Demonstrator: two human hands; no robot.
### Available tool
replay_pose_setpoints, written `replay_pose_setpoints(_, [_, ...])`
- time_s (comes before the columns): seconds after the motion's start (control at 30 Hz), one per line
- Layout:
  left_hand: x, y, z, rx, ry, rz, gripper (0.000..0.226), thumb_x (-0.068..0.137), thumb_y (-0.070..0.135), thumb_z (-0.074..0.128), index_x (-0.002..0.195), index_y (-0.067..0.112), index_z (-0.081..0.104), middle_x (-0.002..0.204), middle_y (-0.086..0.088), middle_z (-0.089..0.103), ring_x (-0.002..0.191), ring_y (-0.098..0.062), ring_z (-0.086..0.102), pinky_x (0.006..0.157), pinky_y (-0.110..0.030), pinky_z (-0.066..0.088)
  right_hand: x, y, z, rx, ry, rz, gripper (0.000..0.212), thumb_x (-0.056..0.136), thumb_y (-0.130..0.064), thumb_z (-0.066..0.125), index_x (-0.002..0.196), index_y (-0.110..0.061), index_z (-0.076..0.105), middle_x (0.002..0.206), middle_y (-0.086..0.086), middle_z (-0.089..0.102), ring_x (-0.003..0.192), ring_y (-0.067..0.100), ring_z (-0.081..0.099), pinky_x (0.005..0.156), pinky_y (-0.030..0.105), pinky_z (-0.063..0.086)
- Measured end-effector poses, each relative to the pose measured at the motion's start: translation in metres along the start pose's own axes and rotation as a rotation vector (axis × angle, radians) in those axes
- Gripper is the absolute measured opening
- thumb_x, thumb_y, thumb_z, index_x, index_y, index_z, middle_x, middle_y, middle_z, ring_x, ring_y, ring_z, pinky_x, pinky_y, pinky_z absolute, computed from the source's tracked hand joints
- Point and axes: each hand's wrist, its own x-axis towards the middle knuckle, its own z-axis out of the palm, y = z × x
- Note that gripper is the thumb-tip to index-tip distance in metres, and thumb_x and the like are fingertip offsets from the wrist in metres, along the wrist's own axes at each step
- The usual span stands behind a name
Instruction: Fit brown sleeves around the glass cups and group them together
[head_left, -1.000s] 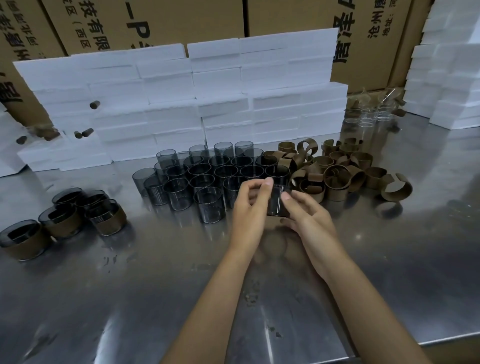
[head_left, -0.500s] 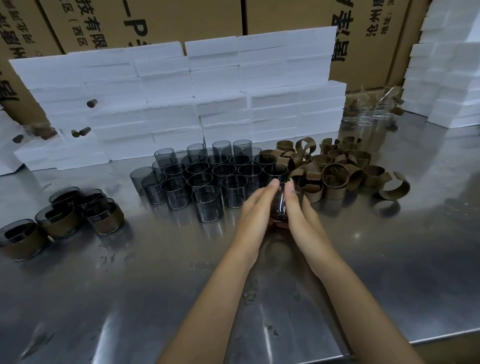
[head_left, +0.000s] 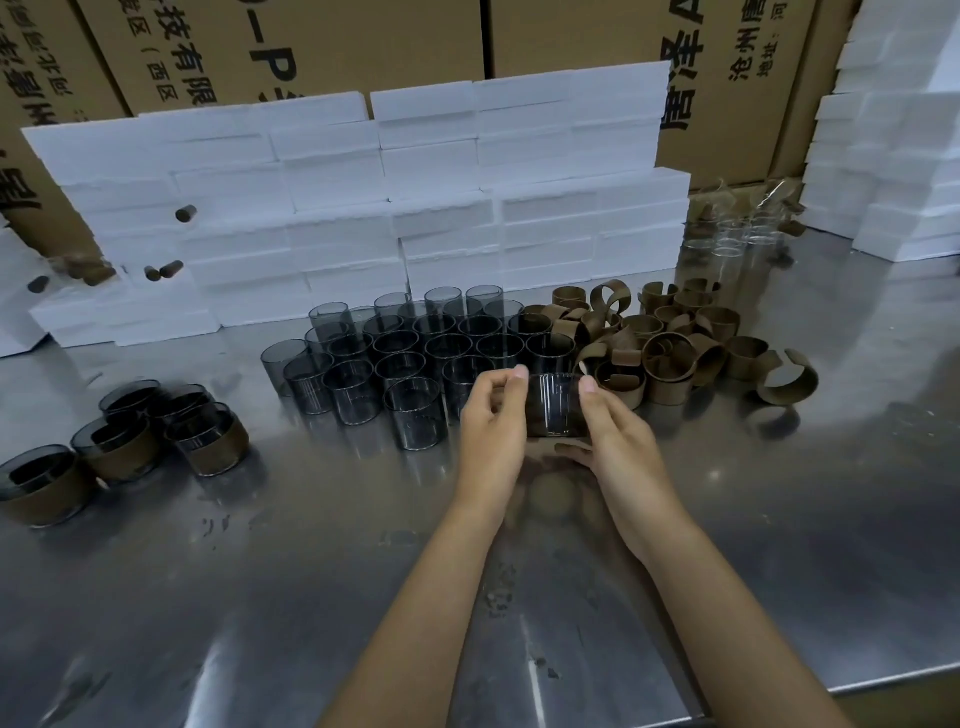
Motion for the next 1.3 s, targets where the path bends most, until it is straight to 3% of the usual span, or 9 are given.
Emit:
replay_pose_setpoints(0.13, [-0.003, 0.003, 0.001, -0.111, -0.025, -0.015, 0.024, 0.098, 0.038, 0.067, 0.110, 0.017, 0.068, 0.105, 0.000, 0.071, 0.099, -0.012, 0.070, 0.097, -0.033, 0.056, 0.001, 0.001, -0.003, 0.127, -0.033, 0.045, 0.062, 0.079, -0.064, 0.064, 0.118, -0.016, 0.072, 0.110, 0.005, 0.078, 0.103, 0.018, 0.075, 0.085, 0.031, 0.059])
replay_pose_setpoints(0.3, [-0.002, 0.004, -0.002, -0.029, -0.112, 0.012, 0.030, 0.098, 0.028, 0.068, 0.128, 0.022, 0.069, 0.127, 0.003, 0.068, 0.110, 0.001, 0.067, 0.093, -0.018, 0.053, 0.004, -0.001, -0.009, 0.453, -0.154, 0.170, 0.048, 0.103, -0.040, 0.052, 0.128, -0.001, 0.064, 0.121, 0.016, 0.074, 0.114, 0.022, 0.072, 0.097, 0.032, 0.058])
replay_pose_setpoints(0.43, [-0.002, 0.004, -0.002, -0.046, -0.186, -0.012, 0.034, 0.097, 0.019, 0.069, 0.131, 0.021, 0.065, 0.103, 0.018, 0.077, 0.101, 0.007, 0.069, 0.085, -0.010, 0.052, 0.004, -0.004, -0.007, 0.494, -0.172, 0.188, 0.046, 0.107, -0.031, 0.048, 0.136, 0.003, 0.058, 0.128, 0.018, 0.071, 0.120, 0.023, 0.068, 0.110, 0.038, 0.048])
replay_pose_setpoints(0.57, [-0.002, 0.002, -0.002, -0.042, -0.191, -0.004, 0.043, 0.090, 0.016, 0.078, 0.130, 0.017, 0.062, 0.116, 0.004, 0.072, 0.102, 0.006, 0.069, 0.080, -0.007, 0.049, 0.000, -0.006, -0.009, 0.434, -0.193, 0.146, 0.041, 0.107, -0.027, 0.048, 0.131, 0.003, 0.062, 0.127, 0.017, 0.071, 0.123, 0.024, 0.067, 0.116, 0.042, 0.043])
replay_pose_setpoints(0.7, [-0.002, 0.002, -0.005, -0.059, -0.161, -0.018, 0.054, 0.075, 0.034, 0.087, 0.120, 0.019, 0.061, 0.113, 0.001, 0.070, 0.105, -0.002, 0.069, 0.080, -0.011, 0.051, -0.003, -0.007, -0.010, 0.363, -0.219, 0.116, 0.035, 0.105, -0.024, 0.052, 0.131, -0.005, 0.065, 0.128, 0.012, 0.072, 0.123, 0.022, 0.066, 0.116, 0.043, 0.043])
replay_pose_setpoints(0.8, [-0.002, 0.004, -0.005, -0.061, -0.113, -0.051, 0.065, 0.064, 0.050, 0.093, 0.109, 0.017, 0.059, 0.098, 0.001, 0.067, 0.087, -0.003, 0.069, 0.074, -0.017, 0.055, -0.004, -0.008, -0.008, 0.328, -0.253, 0.128, 0.034, 0.103, -0.026, 0.055, 0.133, -0.013, 0.066, 0.128, 0.009, 0.072, 0.124, 0.022, 0.066, 0.116, 0.045, 0.043])
replay_pose_setpoints(0.97, [0.001, 0.004, -0.009, -0.107, -0.025, -0.129, 0.044, 0.088, 0.053, 0.075, 0.094, 0.013, 0.056, 0.102, -0.016, 0.059, 0.097, -0.030, 0.058, 0.106, -0.063, 0.046, -0.007, -0.007, -0.004, 0.226, -0.306, 0.110, 0.046, 0.089, -0.045, 0.065, 0.129, -0.022, 0.069, 0.125, 0.005, 0.074, 0.118, 0.019, 0.070, 0.103, 0.039, 0.051])
replay_pose_setpoints(1.17, [0.003, -0.001, -0.005, -0.088, 0.069, -0.144, 0.030, 0.103, 0.039, 0.059, 0.098, 0.010, 0.061, 0.110, -0.024, 0.067, 0.110, -0.041, 0.065, 0.108, -0.058, 0.046, -0.003, -0.007, 0.002, 0.228, -0.182, 0.177, 0.039, 0.105, -0.043, 0.045, 0.119, -0.016, 0.069, 0.108, 0.006, 0.078, 0.089, 0.015, 0.073, 0.074, 0.028, 0.056])
replay_pose_setpoints(1.3, [0.004, -0.002, -0.005, -0.126, 0.076, -0.181, 0.026, 0.106, 0.030, 0.055, 0.099, 0.006, 0.062, 0.111, -0.022, 0.067, 0.118, -0.043, 0.063, 0.109, -0.059, 0.046, -0.003, -0.005, 0.002, 0.271, -0.164, 0.140, 0.034, 0.108, -0.036, 0.044, 0.121, -0.015, 0.068, 0.110, 0.005, 0.075, 0.086, 0.010, 0.072, 0.069, 0.026, 0.053])
